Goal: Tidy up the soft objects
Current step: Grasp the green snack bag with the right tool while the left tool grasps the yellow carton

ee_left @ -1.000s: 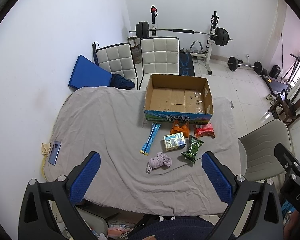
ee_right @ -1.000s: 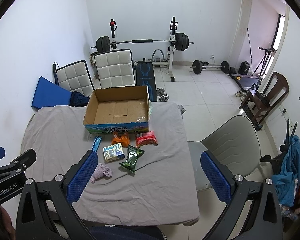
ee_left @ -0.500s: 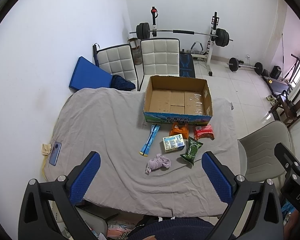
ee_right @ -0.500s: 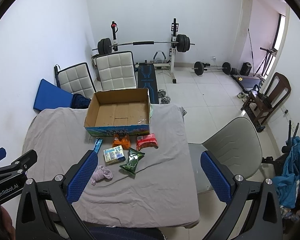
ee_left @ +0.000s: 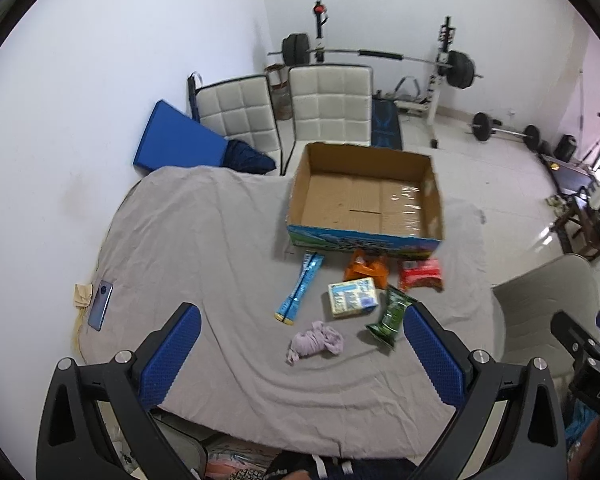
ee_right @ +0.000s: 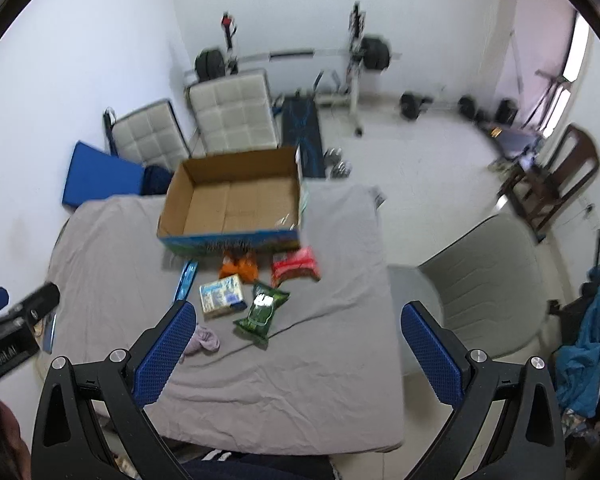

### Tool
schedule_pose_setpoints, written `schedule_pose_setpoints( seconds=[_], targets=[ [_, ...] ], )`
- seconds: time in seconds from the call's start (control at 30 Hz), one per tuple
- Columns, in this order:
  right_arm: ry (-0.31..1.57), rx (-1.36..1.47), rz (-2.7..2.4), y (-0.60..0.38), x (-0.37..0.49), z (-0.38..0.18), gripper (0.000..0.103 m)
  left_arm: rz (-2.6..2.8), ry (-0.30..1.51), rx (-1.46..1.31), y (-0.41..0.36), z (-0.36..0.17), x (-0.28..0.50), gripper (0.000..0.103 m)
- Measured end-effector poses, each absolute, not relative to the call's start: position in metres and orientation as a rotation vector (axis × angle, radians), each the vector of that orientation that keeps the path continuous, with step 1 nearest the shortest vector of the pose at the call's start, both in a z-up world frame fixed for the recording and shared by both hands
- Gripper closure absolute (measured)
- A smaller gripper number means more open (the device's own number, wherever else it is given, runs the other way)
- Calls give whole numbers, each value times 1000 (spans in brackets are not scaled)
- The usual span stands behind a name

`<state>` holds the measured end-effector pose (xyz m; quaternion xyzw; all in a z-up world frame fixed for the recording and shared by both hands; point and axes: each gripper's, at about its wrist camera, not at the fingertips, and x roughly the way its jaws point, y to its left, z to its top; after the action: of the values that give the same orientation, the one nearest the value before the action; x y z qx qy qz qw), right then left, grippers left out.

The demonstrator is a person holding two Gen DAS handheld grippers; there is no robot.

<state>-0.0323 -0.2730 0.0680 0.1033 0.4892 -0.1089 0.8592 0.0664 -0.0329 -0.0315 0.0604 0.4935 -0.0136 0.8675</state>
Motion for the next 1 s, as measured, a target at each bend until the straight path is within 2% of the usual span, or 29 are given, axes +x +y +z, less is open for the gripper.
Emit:
schedule_pose_setpoints(
  seconds=[0.13, 0.4, 0.57, 0.67, 0.73, 0.77, 0.8, 0.9, 1.0],
  targets=[
    [1162, 252, -203, -288, 14, -2, 0, 0, 1090, 174, -29, -86, 106, 0],
    [1456, 307, -201, -281, 96, -175, 0, -70, 1322, 201, -28, -223, 179, 0],
    [1592, 407, -209, -262, 129, -273, 3, -185, 1415, 236, -43, -282, 209, 0],
    [1661, 499, -202, -254, 139, -316, 17, -302, 1452, 306, -61, -304, 222, 0],
    [1684, 520, -200, -251, 143, -333, 34, -386, 1461, 398, -76, -317, 227, 0],
    [1689, 522, -196, -251, 143, -338, 47, -435, 1466, 450, -86, -323, 226, 0],
    [1697, 511, -201, -252, 141, -340, 53, -483, 1469, 506, -96, -330, 225, 0],
    [1698, 499, -224, -263, 131, -339, 59, -609, 1478, 664, -126, -350, 216, 0],
    [1708, 469, -257, -276, 118, -336, 59, -680, 1480, 791, -154, -373, 210, 0]
  ],
)
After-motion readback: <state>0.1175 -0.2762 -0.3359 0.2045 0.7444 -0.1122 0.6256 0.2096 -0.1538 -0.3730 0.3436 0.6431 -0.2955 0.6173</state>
